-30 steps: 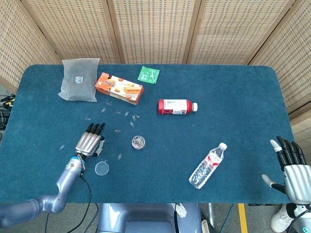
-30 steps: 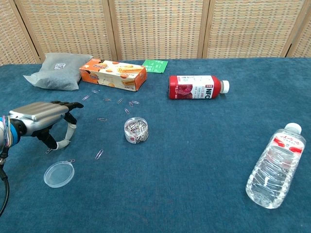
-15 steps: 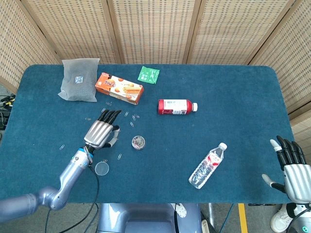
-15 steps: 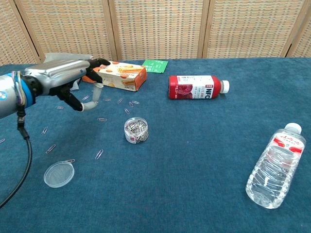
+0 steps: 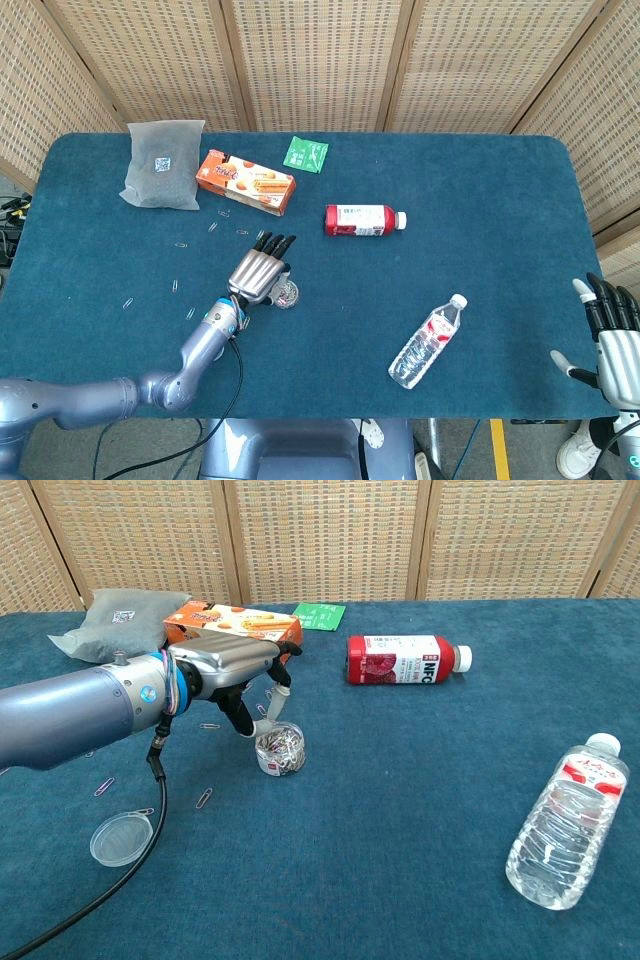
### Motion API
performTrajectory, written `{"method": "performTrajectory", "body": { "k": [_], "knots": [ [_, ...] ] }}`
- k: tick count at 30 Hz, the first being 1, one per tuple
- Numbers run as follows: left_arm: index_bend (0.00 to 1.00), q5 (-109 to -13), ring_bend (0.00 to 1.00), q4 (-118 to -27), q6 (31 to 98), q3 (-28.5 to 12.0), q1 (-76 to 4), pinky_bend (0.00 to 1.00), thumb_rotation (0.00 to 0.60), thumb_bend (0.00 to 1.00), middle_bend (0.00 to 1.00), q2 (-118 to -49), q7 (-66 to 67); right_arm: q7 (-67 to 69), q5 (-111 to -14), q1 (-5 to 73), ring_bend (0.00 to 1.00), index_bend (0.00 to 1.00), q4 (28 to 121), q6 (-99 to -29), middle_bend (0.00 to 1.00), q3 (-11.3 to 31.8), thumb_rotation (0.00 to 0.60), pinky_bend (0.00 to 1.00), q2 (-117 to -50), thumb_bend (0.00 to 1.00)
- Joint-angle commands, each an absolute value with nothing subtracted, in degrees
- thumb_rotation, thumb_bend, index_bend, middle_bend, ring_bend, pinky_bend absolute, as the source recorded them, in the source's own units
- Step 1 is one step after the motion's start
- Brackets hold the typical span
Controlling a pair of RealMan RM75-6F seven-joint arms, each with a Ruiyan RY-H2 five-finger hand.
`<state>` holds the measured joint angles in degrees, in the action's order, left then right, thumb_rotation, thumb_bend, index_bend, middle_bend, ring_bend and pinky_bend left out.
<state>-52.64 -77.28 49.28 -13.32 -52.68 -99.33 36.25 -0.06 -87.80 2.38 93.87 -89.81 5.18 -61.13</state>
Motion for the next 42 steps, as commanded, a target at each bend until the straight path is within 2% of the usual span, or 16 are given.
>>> {"method": "performTrajectory", "body": {
  "k": [1, 4, 6, 8, 10, 11, 16, 25, 28, 32, 37, 42],
  "knots": [
    [0.78, -51.7, 0.0, -76.6, 49.3, -13.0, -53.3, 0.0, 0.6, 0.43, 0.0, -100.0, 36.6, -0.1, -87.7, 2.3, 0.0, 0.0, 93.8, -89.8, 0.0, 5.2, 0.6, 0.0, -61.1, 0.0],
    [0.76, -51.5, 0.0, -76.5, 49.7, -12.8, -53.5, 0.0, 0.6, 0.43, 0.0, -100.1, 36.6, -0.2, -87.7, 2.3, 0.0, 0.0, 93.9, -89.8, 0.0, 5.1, 0.6, 0.0, -61.1, 0.0],
    [0.63, -51.5, 0.0, -76.5, 49.9, -12.5, -53.5, 0.0, 0.6, 0.43, 0.0, -100.0, 36.3, -0.4, -87.8, 2.3, 0.0, 0.0, 93.9, -89.8, 0.0, 5.1, 0.6, 0.0, -61.2, 0.0],
    [0.3, -50.4, 0.0, -77.2, 49.1, -12.2, -53.5, 0.0, 0.6, 0.41, 0.0, -99.3, 36.0, -0.6, -87.8, 2.3, 0.0, 0.0, 94.0, -89.8, 0.0, 5.1, 0.6, 0.0, -61.2, 0.0],
    [0.06, -49.9, 0.0, -78.0, 48.7, -12.3, -53.6, 0.0, 0.6, 0.32, 0.0, -98.8, 35.5, -0.6, -87.9, 2.3, 0.0, 0.0, 94.0, -89.9, 0.0, 5.1, 0.6, 0.0, -61.2, 0.0],
    [0.01, -50.5, 0.0, -78.5, 48.8, -12.5, -53.4, 0.0, 0.6, 0.27, 0.0, -98.5, 34.3, -0.7, -88.0, 2.3, 0.0, 0.0, 94.0, -89.9, 0.0, 5.0, 0.6, 0.0, -61.3, 0.0],
    [0.0, -54.4, 0.0, -80.6, 50.1, -12.6, -52.5, 0.0, 0.6, 0.15, 0.0, -96.5, 30.0, -1.0, -88.1, 2.3, 0.0, 0.0, 94.1, -89.8, 0.0, 4.9, 0.6, 0.0, -61.3, 0.0],
    [0.0, -58.6, 0.0, -88.1, 55.3, -12.2, -49.2, 0.0, 0.6, 0.12, 0.0, -87.5, 27.5, -2.0, -88.7, 2.3, 0.0, 0.0, 94.5, -90.0, 0.0, 4.6, 0.6, 0.0, -61.6, 0.0],
    [0.0, -58.7, 0.0, -92.7, 60.9, -11.1, -44.4, 0.0, 0.6, 0.1, 0.0, -81.2, 27.1, -2.3, -88.8, 2.3, 0.0, 0.0, 94.6, -90.1, 0.0, 4.5, 0.6, 0.0, -61.6, 0.0],
    [0.0, -64.3, 0.0, -94.8, 69.6, -7.8, -35.0, 0.0, 0.6, 0.08, 0.0, -74.4, 16.7, -2.8, -89.1, 2.3, 0.0, 0.0, 94.6, -90.0, 0.0, 4.3, 0.6, 0.0, -61.7, 0.0],
    [0.0, -71.2, 0.0, -91.6, 80.2, -2.7, -23.7, 0.0, 0.6, 0.02, 0.0, -69.4, 4.2, -3.9, -89.2, 2.3, 0.0, 0.0, 94.7, -89.6, 0.0, 4.0, 0.6, 0.0, -62.0, 0.0],
    [0.0, -74.5, 0.0, -88.2, 84.5, 1.5, -16.0, 0.0, 0.6, 0.0, 0.0, -67.5, -6.1, -5.6, -89.8, 2.2, 0.0, 0.0, 95.1, -90.0, 0.0, 3.8, 0.6, 0.0, -62.4, 0.0]
  ]
}}
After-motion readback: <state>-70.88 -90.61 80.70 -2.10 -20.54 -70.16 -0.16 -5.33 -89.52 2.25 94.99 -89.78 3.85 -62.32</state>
